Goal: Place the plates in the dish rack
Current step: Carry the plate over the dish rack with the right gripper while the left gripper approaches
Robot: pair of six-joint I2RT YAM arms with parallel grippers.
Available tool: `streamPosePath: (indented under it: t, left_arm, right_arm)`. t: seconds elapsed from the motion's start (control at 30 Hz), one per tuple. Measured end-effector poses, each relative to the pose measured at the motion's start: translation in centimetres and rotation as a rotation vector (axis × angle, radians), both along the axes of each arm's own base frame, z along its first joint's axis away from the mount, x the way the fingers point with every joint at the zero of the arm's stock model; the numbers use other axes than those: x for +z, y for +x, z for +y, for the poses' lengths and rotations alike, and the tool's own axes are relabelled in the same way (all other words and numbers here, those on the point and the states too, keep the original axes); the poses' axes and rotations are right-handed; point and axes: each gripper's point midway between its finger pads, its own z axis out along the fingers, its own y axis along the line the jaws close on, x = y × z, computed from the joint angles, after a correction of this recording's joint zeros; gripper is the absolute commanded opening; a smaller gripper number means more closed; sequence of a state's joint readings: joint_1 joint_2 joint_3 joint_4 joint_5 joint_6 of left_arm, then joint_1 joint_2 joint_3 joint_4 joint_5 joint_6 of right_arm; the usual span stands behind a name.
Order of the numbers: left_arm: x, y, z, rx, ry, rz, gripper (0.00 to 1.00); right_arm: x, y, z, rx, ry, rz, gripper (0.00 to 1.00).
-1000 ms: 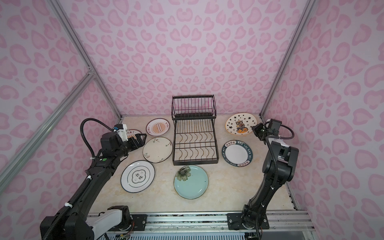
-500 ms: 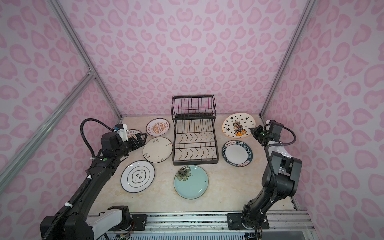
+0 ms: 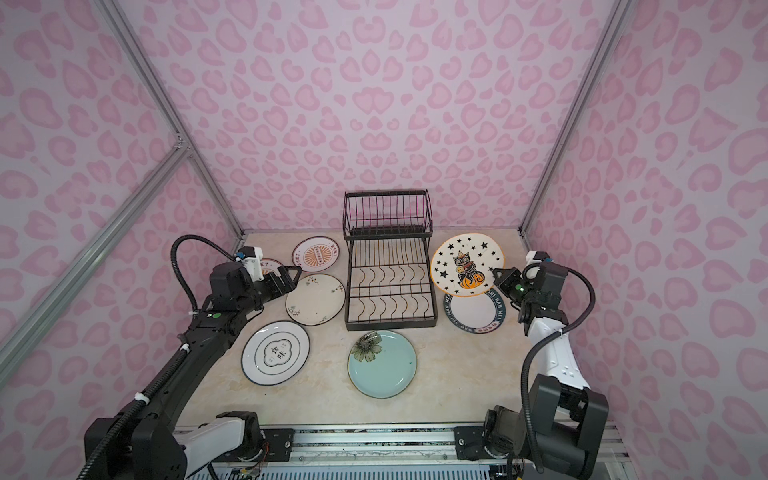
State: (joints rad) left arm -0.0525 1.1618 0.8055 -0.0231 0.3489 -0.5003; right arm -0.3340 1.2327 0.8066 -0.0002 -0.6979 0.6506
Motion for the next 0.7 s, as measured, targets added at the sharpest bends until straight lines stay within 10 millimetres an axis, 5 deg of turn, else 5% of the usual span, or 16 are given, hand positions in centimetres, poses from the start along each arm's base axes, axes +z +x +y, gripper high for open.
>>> streamPosePath:
  t: [0.37,0.7]
  left_arm:
    - [-1.3,-0.1,-5.8,-0.149,-0.045,0.039,0.97]
    - [-2.4,-0.2,-10.4,-0.258,-0.108,0.064,0.98]
  right_arm:
    - [-1.6,-2.7,11.5,0.299,-0.022,0.056,0.00]
    - [-3.0,-1.8,18.8,0.451,0.037,0.040,0.00]
